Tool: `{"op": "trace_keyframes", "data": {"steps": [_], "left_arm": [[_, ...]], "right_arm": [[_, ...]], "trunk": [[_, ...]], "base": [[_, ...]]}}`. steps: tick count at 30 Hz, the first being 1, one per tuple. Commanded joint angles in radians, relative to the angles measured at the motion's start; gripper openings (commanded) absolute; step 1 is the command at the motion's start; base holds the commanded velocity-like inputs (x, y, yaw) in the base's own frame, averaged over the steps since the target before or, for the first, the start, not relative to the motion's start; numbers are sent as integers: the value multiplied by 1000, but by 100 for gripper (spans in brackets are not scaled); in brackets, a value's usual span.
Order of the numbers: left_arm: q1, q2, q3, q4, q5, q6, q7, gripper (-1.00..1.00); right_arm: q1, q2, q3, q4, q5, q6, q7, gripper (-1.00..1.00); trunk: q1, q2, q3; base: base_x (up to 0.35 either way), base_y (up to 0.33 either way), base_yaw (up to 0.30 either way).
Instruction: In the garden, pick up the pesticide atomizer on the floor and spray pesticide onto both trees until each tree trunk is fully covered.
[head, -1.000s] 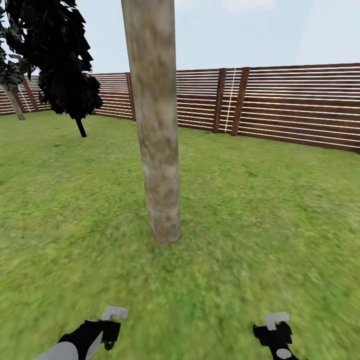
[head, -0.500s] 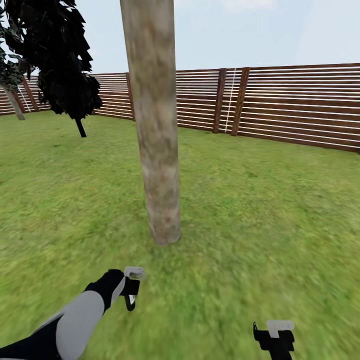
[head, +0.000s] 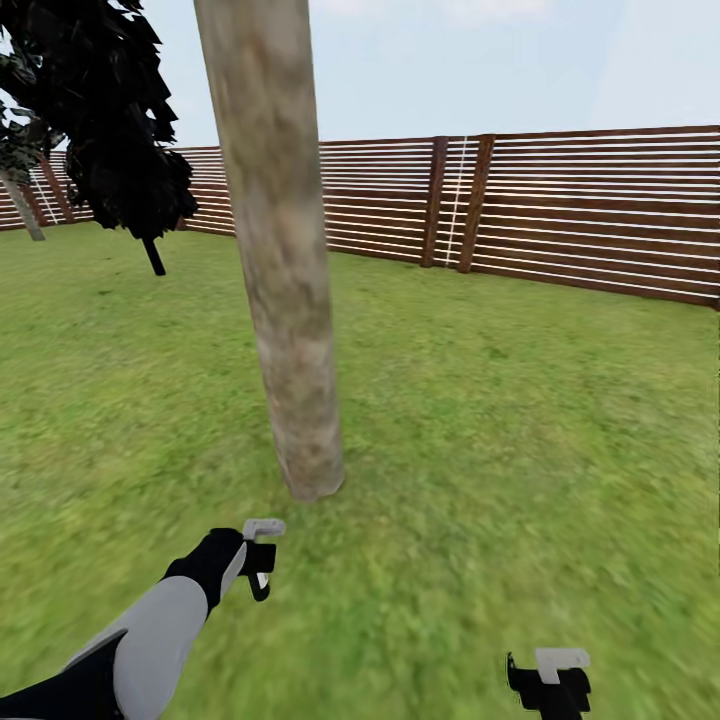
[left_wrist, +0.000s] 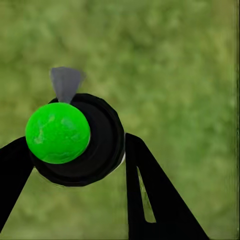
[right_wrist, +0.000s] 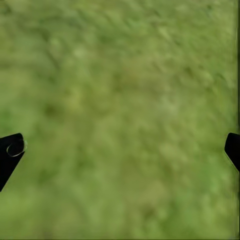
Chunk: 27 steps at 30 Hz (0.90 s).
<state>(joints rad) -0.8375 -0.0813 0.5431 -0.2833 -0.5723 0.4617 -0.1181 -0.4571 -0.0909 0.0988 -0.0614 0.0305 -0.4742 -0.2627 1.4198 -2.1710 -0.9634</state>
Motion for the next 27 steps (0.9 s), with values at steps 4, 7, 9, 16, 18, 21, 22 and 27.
{"op": "trace_keyframes", "data": {"steps": [4, 7, 9, 16, 18, 21, 22, 27], "left_arm": [[0, 0, 0, 0, 0, -1, 0, -100], [0, 0, 0, 0, 0, -1, 0, -100], [0, -1, 0, -1, 0, -2, 0, -100], [0, -2, 0, 0, 0, -2, 0, -100], [0, -1, 0, -1, 0, -2, 0, -100], [0, 0, -1, -2, -1, 1, 0, -100], [0, 0, -1, -2, -1, 1, 0, -100], [0, 3, 0, -2, -1, 4, 1, -100]], "right_arm": [[0, -1, -1, 0, 0, -1, 0, 100], [0, -1, -1, 0, 0, -1, -1, 100], [0, -1, -1, 0, 0, 0, -1, 100], [0, -1, -1, 0, 0, 0, -1, 100], [0, -1, -1, 0, 0, 0, -1, 100], [0, -1, -1, 0, 0, 0, -1, 100], [0, -1, -1, 0, 0, -1, -1, 100], [0, 0, 0, -1, 0, -1, -1, 100]], "trunk": [[0, 0, 0], [0, 0, 0], [0, 0, 0], [0, 0, 0], [0, 0, 0], [0, 0, 0], [0, 0, 0], [0, 0, 0]], "base": [[178, -238, 0], [252, -202, 0], [279, -197, 0], [232, -241, 0], [103, -292, 0], [-27, -286, 0], [-180, -225, 0], [-90, -62, 34]]}}
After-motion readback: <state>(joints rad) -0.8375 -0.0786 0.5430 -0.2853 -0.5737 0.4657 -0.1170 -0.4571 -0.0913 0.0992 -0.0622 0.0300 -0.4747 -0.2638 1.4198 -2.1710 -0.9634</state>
